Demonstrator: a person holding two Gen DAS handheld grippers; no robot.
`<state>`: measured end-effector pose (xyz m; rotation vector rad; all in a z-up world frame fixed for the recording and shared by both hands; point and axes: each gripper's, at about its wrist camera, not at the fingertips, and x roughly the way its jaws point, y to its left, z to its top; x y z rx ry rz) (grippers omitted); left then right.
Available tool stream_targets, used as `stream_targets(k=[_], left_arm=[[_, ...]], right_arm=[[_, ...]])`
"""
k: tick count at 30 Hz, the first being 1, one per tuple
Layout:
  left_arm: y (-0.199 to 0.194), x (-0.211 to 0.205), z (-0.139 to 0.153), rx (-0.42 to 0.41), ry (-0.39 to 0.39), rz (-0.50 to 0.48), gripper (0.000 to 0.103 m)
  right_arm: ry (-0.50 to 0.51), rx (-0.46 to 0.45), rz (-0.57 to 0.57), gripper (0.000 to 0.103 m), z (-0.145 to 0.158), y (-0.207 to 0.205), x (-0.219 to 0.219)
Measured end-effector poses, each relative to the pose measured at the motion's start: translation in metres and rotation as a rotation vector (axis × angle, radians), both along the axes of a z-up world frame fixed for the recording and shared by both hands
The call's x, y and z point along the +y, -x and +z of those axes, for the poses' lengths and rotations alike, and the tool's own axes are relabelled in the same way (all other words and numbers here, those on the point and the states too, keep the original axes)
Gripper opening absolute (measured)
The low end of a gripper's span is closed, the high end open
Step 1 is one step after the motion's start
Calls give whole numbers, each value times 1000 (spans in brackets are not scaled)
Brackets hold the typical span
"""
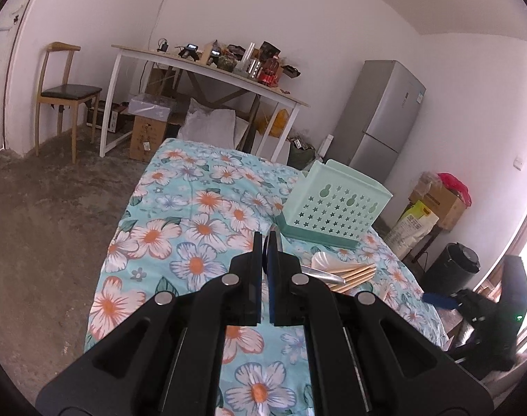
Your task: Organize utensils
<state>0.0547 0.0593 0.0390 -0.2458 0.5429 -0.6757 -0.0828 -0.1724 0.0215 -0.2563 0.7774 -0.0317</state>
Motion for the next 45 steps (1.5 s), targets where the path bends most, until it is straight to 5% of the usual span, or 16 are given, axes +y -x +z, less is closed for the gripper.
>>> stream_targets(k=[8,17,24,30,35,45], left_arm=[[-10,-3,-9,15,0,-28,2],[-16,4,-11,24,-16,-9,2],[-19,10,-7,20,-28,10,2],[-17,12,-1,13,-43,39,2],[-10,18,10,-12,-42,87,2],[-6,6,60,-128,-50,154,2]], right_arm=[[350,240,118,68,-53,-6,3],[361,168,206,56,-31,-26,29],[573,142,390,45,-42,-29,67],[751,121,516,18,-60,-27,82],[666,82,453,12,-38,-36,75],[330,-42,137,9,32,-50,7]])
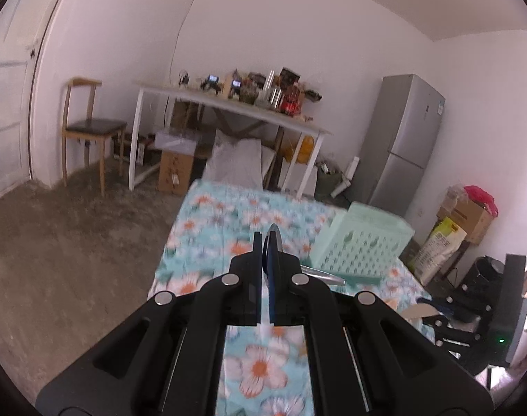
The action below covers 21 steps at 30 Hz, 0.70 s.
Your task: Organize utensils
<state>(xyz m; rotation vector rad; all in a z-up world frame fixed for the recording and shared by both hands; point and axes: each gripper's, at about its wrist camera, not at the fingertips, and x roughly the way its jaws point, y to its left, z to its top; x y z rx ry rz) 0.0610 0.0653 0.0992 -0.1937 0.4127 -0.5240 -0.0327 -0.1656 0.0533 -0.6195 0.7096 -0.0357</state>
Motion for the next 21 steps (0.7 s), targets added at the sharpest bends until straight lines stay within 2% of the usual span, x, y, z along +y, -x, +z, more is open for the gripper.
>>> stream_targets(k=[5,9,12,16,21], left_arm=[[-6,-32,49,-123,-32,-6,2],[-15,-73,83,-190,-127,-26,2],[-32,-113,100,-201,-230,-54,2],[-51,-156,106,-195,-357,-68,2],[-88,-208,97,-117,-531,-94,2]], right_arm=[[-171,-88,-93,8,20,16,-46],[-269,-158,-140,8,28,28,-75],[-333,-206,-169,8,30,35,-93],[-415,-257,-193,8,33,44,-111],[-503,-301,-211,8,39,52,-132]])
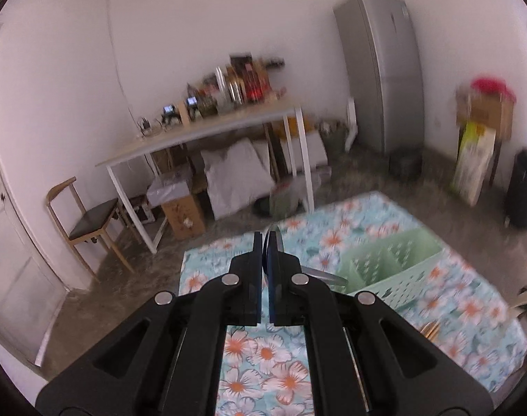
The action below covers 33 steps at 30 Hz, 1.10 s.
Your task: Organize utensils
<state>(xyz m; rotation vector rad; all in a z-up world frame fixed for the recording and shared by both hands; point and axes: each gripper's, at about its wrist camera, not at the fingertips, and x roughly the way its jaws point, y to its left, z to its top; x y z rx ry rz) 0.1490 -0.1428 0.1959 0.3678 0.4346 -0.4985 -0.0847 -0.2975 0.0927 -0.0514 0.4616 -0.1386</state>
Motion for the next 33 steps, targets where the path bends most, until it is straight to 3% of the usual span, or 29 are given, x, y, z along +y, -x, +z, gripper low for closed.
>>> stream_targets(k=[4,6,8,10,12,14,23,29,33], left_arm=[[-29,-29,-17,60,-97,11,2],[-41,-35,-24,105,-98,9,2],[-54,-38,-31,191,-64,0,4],[-66,-34,-34,271,24,-21,6],[-69,-26,-36,306,95,-35,19],[-68,-19,-36,304,153,-36,37],[-39,37,-24,208,392,-13,56],[1,82,-47,168,415,46,68],[27,104,-69,162,405,80,77]], right_arm=[[-43,-43,-10,8,8,2,-14],[-64,-60,-9,8,13,3,-20],[-82,-76,-8,8,19,3,-25],[-95,-91,-6,8,26,2,-30],[-110,-101,-2,8,30,-1,-34],[-133,-111,6,8,36,-6,-39],[-191,-202,54,8,80,-30,-56],[-218,-279,83,8,117,-56,-68],[-247,-290,87,8,124,-86,-75]])
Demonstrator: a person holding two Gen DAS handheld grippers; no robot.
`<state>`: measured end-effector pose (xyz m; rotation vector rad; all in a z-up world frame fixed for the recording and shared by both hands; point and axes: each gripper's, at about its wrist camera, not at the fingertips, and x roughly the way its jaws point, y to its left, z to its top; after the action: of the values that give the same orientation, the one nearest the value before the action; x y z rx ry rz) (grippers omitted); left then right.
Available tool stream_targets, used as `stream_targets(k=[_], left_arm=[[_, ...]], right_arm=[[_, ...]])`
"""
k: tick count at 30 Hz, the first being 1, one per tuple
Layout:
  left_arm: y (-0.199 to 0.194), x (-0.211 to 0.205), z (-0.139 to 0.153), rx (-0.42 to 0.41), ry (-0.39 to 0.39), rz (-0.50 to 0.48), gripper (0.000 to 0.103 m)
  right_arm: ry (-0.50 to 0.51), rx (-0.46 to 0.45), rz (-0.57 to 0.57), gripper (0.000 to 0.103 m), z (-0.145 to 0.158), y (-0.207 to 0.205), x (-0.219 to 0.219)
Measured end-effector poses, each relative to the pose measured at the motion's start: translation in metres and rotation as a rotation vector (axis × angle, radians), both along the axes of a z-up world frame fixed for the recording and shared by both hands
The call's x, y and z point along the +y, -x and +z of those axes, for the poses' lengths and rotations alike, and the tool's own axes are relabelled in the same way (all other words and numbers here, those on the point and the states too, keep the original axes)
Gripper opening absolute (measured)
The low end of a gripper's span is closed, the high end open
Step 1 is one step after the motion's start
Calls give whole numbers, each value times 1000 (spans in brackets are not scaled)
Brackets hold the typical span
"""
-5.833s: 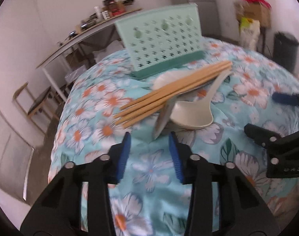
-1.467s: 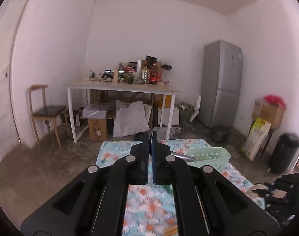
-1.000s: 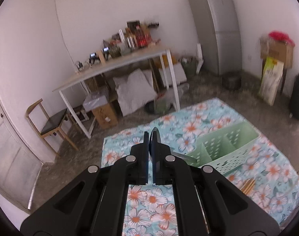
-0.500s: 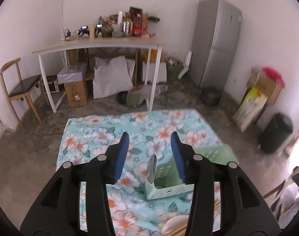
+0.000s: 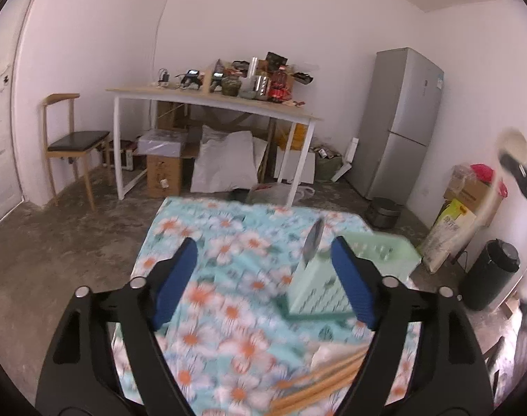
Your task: Organize utensils
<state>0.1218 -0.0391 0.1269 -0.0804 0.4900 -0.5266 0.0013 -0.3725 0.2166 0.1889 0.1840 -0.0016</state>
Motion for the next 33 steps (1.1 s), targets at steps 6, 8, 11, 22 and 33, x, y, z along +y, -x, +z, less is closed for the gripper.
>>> stream_targets(k=[6,8,11,22,33], left_arm=[[26,15,-38,50,-50,1,81],[36,16,-49,59,-73,-5,81],[44,14,-66,86,-99,-20,81],[55,5,-96,151,-135,-61,81],[60,-10,-103,166,-218,-68,82]], right_arm=[[-43,49,-42,8,-22,-46,-11],[-57,79,-67,8,-37,-61,-16],[-102,141,-83,9,-63,-80,-21],[-258,213,-87,70,-101,-72,-47],[-140,251,-115,92,-115,1,-22]])
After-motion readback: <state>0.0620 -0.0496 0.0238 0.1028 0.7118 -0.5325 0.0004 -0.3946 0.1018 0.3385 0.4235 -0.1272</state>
